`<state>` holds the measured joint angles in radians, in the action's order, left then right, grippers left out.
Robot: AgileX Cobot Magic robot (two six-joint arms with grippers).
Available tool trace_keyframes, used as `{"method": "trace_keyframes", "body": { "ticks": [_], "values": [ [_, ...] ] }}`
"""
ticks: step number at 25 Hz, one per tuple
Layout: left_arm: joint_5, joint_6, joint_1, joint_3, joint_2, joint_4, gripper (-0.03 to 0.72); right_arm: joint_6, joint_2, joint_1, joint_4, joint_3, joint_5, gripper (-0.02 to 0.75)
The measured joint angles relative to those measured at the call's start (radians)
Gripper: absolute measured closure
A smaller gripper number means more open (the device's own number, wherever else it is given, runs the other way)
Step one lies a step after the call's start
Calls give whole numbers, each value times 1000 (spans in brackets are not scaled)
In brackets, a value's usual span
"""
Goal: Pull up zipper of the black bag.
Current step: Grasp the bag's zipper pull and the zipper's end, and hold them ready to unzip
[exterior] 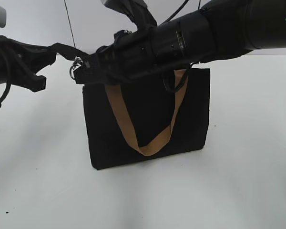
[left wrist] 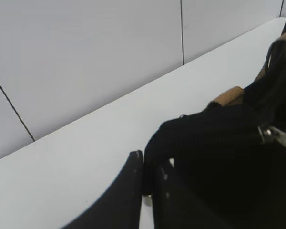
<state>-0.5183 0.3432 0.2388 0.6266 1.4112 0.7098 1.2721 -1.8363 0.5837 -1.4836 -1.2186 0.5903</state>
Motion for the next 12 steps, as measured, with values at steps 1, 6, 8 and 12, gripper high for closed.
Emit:
{"method": "trace_keyframes", "body": {
  "ticks": [1, 6, 8, 12],
  "values": [
    [1, 0, 0, 0, 0, 2, 662, -2, 0, 0, 0, 0, 12, 751],
    [31, 0, 0, 0, 0, 19, 662, -35, 0, -8, 0, 0, 47, 751],
    [58, 0, 0, 0, 0, 21, 662, -50, 2, -23, 0, 0, 52, 751],
    [97, 0, 0, 0, 0, 22, 662, -74, 17, -64, 2, 0, 56, 751]
  ]
}}
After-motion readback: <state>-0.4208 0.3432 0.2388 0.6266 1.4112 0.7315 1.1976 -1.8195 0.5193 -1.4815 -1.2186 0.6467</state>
